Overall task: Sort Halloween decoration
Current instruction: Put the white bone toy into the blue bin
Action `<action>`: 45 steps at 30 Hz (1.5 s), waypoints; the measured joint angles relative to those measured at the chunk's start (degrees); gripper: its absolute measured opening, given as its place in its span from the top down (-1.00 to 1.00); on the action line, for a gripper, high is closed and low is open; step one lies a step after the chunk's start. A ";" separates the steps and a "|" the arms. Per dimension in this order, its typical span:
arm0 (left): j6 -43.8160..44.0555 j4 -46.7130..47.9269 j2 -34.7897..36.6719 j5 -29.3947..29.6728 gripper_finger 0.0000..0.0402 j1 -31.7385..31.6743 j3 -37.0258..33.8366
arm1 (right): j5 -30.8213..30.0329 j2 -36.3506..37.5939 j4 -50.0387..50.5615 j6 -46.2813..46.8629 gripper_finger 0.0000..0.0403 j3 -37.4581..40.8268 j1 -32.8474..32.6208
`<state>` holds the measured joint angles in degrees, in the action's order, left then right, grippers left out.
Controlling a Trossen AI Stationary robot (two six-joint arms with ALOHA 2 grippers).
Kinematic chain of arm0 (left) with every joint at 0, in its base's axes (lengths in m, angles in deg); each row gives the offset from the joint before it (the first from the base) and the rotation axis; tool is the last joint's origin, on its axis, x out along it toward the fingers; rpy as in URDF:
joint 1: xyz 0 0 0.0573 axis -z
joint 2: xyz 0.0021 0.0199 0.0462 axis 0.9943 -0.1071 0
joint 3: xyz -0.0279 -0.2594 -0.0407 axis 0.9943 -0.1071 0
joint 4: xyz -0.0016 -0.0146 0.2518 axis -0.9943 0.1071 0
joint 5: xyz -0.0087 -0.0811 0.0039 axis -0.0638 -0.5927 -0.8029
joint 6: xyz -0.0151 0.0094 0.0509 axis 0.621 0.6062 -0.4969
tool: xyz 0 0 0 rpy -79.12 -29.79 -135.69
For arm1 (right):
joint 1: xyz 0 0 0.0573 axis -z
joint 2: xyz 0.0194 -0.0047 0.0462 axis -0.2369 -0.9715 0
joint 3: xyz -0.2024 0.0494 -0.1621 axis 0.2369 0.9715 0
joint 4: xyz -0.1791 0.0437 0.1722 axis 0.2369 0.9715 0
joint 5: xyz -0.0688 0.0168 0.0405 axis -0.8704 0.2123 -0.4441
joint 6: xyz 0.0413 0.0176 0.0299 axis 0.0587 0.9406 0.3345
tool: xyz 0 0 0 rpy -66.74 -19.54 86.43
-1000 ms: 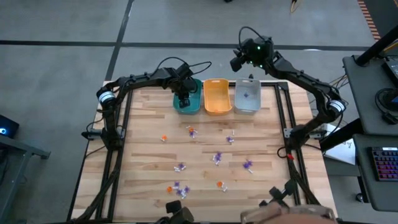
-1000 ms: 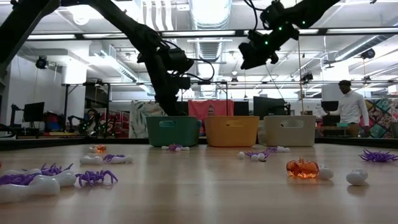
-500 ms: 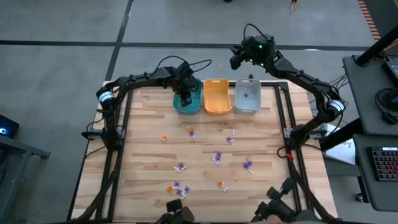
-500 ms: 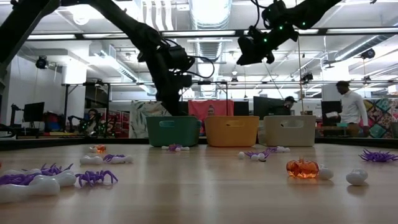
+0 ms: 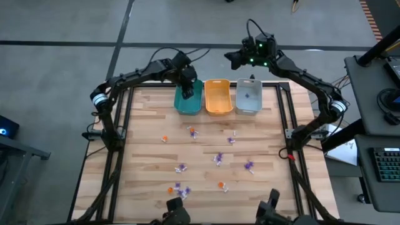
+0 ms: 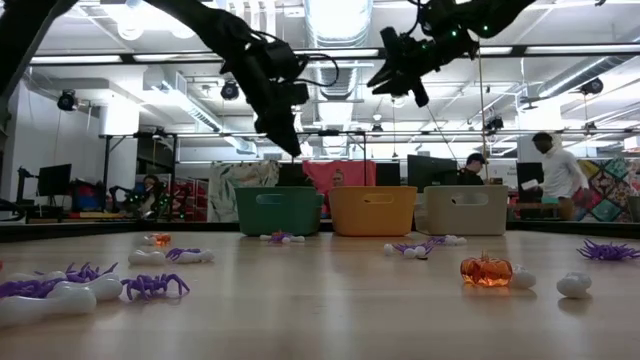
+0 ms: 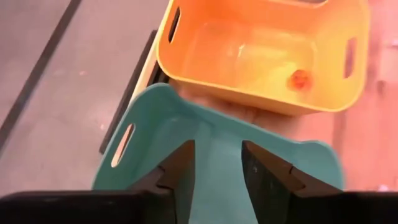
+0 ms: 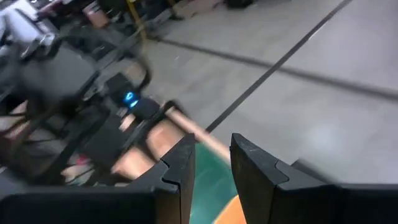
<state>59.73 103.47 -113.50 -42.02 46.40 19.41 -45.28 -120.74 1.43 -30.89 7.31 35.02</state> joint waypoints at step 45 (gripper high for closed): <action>29.02 -23.44 38.05 -9.85 0.61 0.28 -36.98 | -12.99 -19.09 56.17 29.85 0.55 -0.23 -34.22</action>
<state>88.75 80.03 -75.44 -51.87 46.69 -17.58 -58.26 -139.83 57.60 -1.05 7.08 0.80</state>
